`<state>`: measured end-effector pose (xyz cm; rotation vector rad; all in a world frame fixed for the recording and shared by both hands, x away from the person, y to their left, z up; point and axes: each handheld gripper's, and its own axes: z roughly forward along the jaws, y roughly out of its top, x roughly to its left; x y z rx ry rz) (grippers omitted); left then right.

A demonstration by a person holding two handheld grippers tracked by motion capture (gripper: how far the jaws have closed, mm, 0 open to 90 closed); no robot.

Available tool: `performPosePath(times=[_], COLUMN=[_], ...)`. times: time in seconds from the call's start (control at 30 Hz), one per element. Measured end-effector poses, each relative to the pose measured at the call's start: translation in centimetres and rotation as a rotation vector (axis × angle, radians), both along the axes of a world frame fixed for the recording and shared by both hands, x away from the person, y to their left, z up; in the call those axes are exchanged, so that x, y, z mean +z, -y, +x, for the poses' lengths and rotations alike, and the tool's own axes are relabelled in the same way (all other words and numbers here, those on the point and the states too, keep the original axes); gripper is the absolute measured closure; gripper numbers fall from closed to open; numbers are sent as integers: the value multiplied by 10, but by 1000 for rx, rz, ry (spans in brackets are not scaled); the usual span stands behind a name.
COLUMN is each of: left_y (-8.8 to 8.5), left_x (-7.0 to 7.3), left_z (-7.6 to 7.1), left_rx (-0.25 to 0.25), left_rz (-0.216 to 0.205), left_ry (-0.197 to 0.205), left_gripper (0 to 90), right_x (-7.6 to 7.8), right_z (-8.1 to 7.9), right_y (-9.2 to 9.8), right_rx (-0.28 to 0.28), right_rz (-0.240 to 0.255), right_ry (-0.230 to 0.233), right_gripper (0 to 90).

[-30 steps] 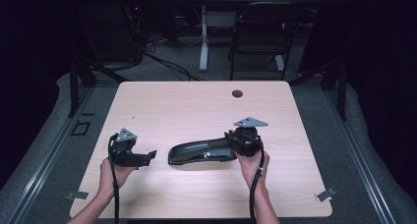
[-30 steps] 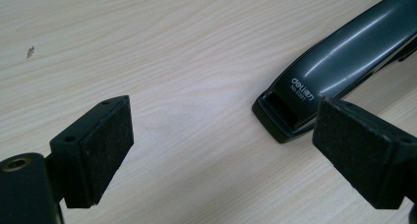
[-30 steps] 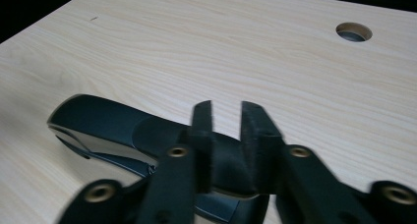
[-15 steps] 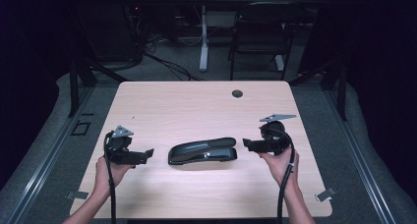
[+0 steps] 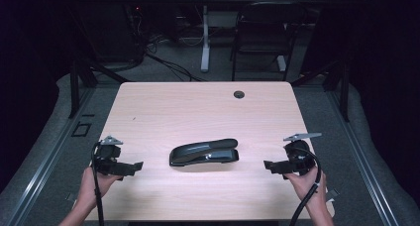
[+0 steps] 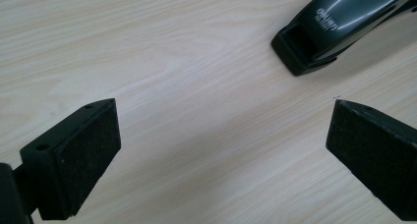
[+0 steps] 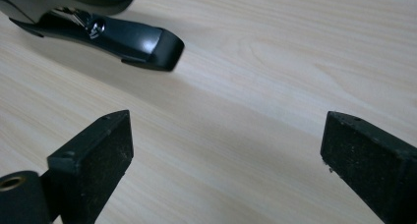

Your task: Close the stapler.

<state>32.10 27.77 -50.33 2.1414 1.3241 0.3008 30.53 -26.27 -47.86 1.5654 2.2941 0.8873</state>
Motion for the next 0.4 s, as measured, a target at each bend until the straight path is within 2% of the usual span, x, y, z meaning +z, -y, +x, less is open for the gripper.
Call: performPosePath(times=[0.07,0.1,0.17,0.27,0.33,0.4], left_y=[-8,-10,-16,-20,-22,-23], left_x=[-4,-6,-9,-5,-7,-12], left_z=[-3,-4,-4,-5,-3,-1], left_rx=[22,32,30,39,41,38], left_rz=[-11,-24,-48,-47,-68,-62], left_ry=[4,4,-14,19,6,-3], left_gripper=[0,0,0,0,0,0], right_x=[-3,-5,-7,-9,-10,-13], right_z=[-3,-5,-7,-11,-12,-12], right_y=[5,8,12,17,22,26], right_rx=[-7,-19,-30,-42,-48,-57], right_rz=[-5,9,13,0,-4,-12], right_ry=[-1,2,9,24,34,38], right_gripper=[44,39,33,23,21,21])
